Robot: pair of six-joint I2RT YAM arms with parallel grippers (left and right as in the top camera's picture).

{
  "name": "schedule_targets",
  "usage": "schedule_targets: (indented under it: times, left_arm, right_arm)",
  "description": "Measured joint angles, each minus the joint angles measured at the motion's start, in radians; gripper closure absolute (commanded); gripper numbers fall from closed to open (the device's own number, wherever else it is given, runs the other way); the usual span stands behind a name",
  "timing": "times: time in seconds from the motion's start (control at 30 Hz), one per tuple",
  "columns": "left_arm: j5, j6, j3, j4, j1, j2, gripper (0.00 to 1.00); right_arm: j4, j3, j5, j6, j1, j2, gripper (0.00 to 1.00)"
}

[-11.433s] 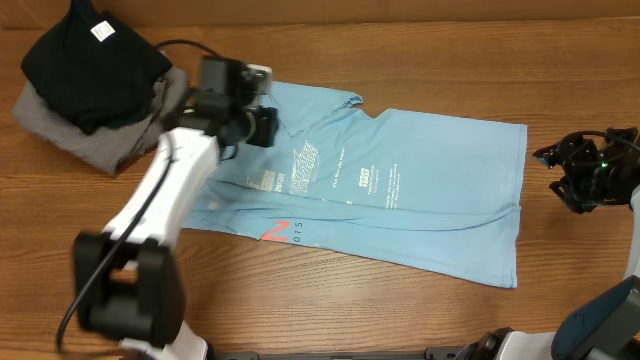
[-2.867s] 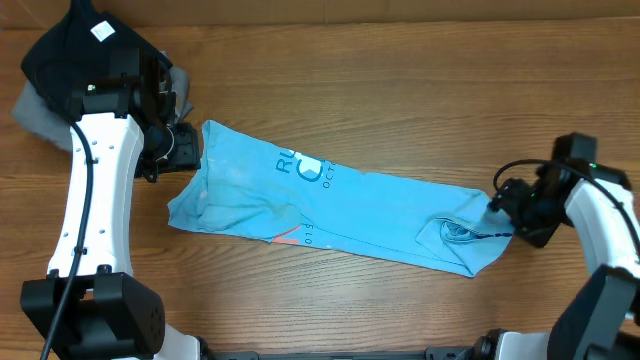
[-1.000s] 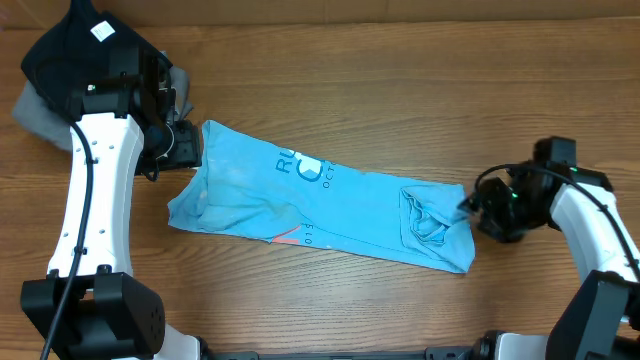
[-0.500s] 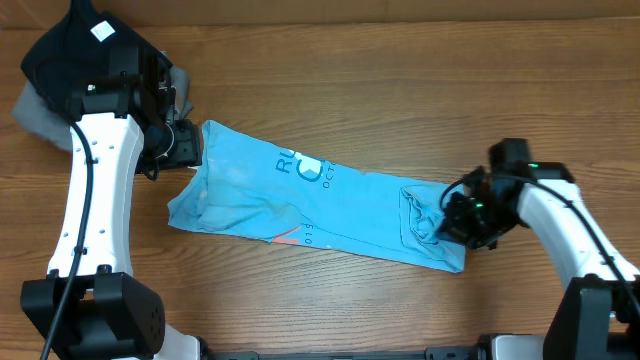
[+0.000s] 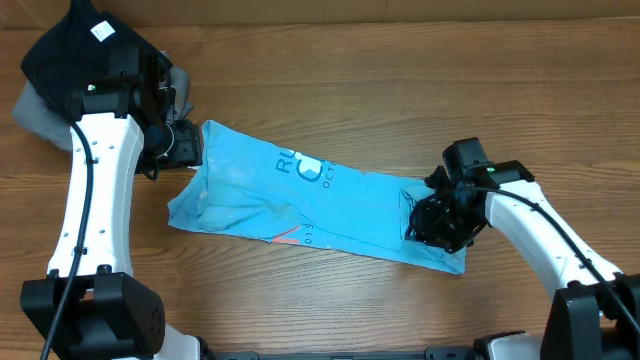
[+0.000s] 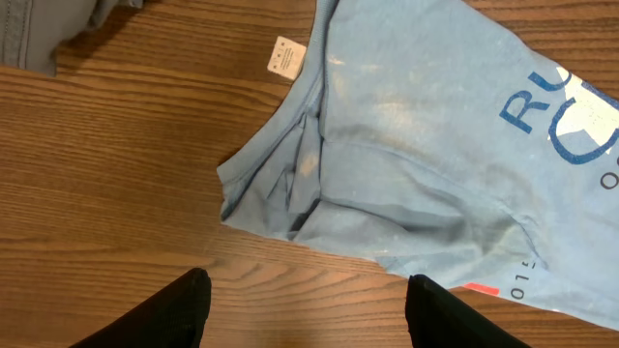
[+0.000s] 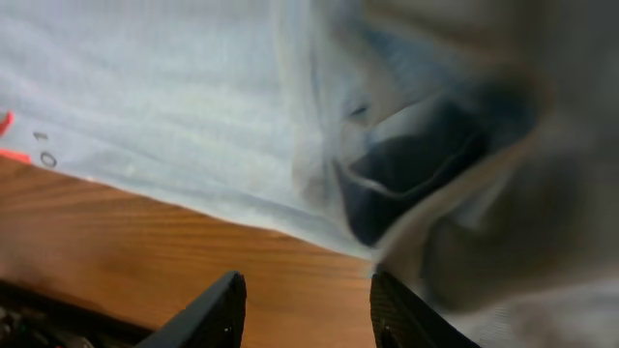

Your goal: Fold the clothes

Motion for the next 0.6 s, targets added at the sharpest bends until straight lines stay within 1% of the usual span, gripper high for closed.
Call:
schedule_targets:
  times: [0.07, 0.13, 0.17, 0.2, 0.27, 0.3, 0.47, 0.6]
  left_arm:
    - [0.000, 0.000, 0.000, 0.000, 0.000, 0.000, 0.32]
    - [0.000, 0.000, 0.000, 0.000, 0.000, 0.000, 0.32]
    - [0.000, 0.000, 0.000, 0.000, 0.000, 0.000, 0.32]
    - [0.000, 0.000, 0.000, 0.000, 0.000, 0.000, 0.32]
    - [0.000, 0.000, 0.000, 0.000, 0.000, 0.000, 0.32]
    - [0.000, 0.000, 0.000, 0.000, 0.000, 0.000, 0.31]
    - [0.000, 0.000, 0.000, 0.000, 0.000, 0.000, 0.31]
    - [0.000, 0.000, 0.000, 0.000, 0.000, 0.000, 0.31]
  right_arm:
    - [0.000, 0.025, 0.012, 0.000, -0.041, -0.016, 0.55]
    - [0.006, 0.053, 0.021, 0.004, -0.098, -0.039, 0.58]
    - [0.010, 0.062, 0.024, 0.009, -0.124, -0.049, 0.58]
    - [0.010, 0.070, 0.026, 0.014, -0.157, -0.058, 0.56]
    - [0.009, 0.079, 0.034, 0.025, -0.231, -0.067, 0.41]
    - [0.009, 0.079, 0.037, 0.027, -0.265, -0.066, 0.36]
    - [0.003, 0.074, 0.036, 0.001, -0.405, -0.025, 0.36]
    - [0.017, 0.027, 0.007, -0.031, -0.435, 0.040, 0.35]
